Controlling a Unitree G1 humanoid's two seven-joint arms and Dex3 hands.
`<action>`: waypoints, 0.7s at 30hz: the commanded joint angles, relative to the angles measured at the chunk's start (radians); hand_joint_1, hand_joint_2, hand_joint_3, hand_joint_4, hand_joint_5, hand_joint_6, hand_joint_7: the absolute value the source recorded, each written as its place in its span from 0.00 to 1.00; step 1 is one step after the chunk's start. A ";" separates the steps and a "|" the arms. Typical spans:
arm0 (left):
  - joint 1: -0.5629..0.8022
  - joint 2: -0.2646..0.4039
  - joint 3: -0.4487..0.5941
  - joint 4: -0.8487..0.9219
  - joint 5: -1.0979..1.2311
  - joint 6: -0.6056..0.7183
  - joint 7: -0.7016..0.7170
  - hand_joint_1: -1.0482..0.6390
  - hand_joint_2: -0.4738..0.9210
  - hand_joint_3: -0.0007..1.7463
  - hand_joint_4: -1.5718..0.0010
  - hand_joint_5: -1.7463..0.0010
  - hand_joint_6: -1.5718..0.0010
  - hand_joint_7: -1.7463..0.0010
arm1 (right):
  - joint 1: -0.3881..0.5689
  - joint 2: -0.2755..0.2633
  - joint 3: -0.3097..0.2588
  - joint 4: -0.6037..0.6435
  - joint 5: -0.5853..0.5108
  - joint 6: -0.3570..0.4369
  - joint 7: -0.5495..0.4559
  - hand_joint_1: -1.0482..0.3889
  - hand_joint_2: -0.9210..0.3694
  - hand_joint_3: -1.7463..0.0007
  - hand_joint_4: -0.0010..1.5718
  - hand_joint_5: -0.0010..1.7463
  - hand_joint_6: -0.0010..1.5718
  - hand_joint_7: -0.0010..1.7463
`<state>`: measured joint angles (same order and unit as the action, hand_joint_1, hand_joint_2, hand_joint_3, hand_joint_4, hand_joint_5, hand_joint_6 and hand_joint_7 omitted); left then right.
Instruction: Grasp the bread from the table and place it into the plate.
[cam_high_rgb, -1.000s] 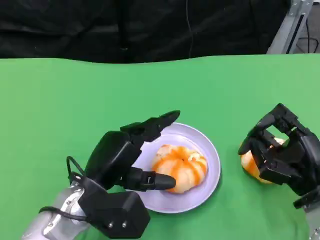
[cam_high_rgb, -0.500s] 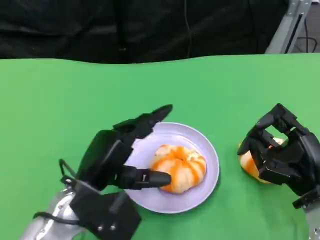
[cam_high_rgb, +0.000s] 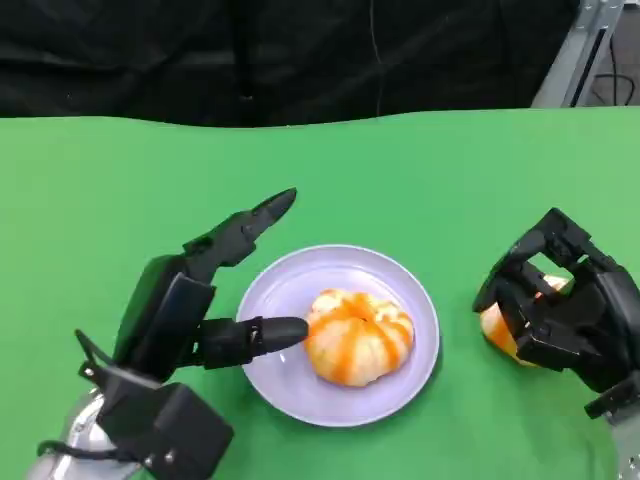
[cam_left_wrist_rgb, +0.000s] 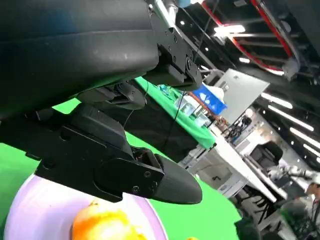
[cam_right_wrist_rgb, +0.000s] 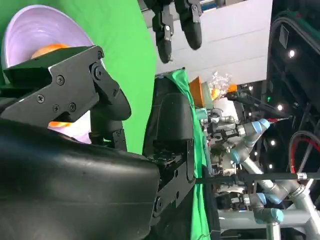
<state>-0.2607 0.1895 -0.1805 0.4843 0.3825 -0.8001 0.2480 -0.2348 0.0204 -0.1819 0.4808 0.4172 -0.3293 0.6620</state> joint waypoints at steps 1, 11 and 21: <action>0.033 0.011 0.032 -0.019 -0.058 -0.019 -0.032 0.16 1.00 0.08 0.64 0.99 0.71 0.99 | 0.000 -0.019 -0.003 -0.016 0.003 -0.003 0.002 0.85 0.18 0.34 0.31 1.00 0.21 0.96; 0.100 -0.014 0.072 -0.046 -0.216 -0.042 -0.118 0.23 1.00 0.04 0.61 0.99 0.67 0.99 | 0.002 -0.019 -0.003 -0.020 0.002 0.003 0.000 0.85 0.18 0.32 0.29 1.00 0.20 0.97; 0.140 -0.019 0.128 -0.056 -0.333 -0.067 -0.222 0.27 1.00 0.03 0.61 0.99 0.66 0.99 | 0.002 -0.020 -0.004 -0.016 0.001 -0.006 0.004 0.84 0.19 0.32 0.30 1.00 0.20 0.97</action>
<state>-0.1327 0.1646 -0.0717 0.4363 0.0674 -0.8531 0.0475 -0.2343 0.0165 -0.1809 0.4762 0.4137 -0.3252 0.6644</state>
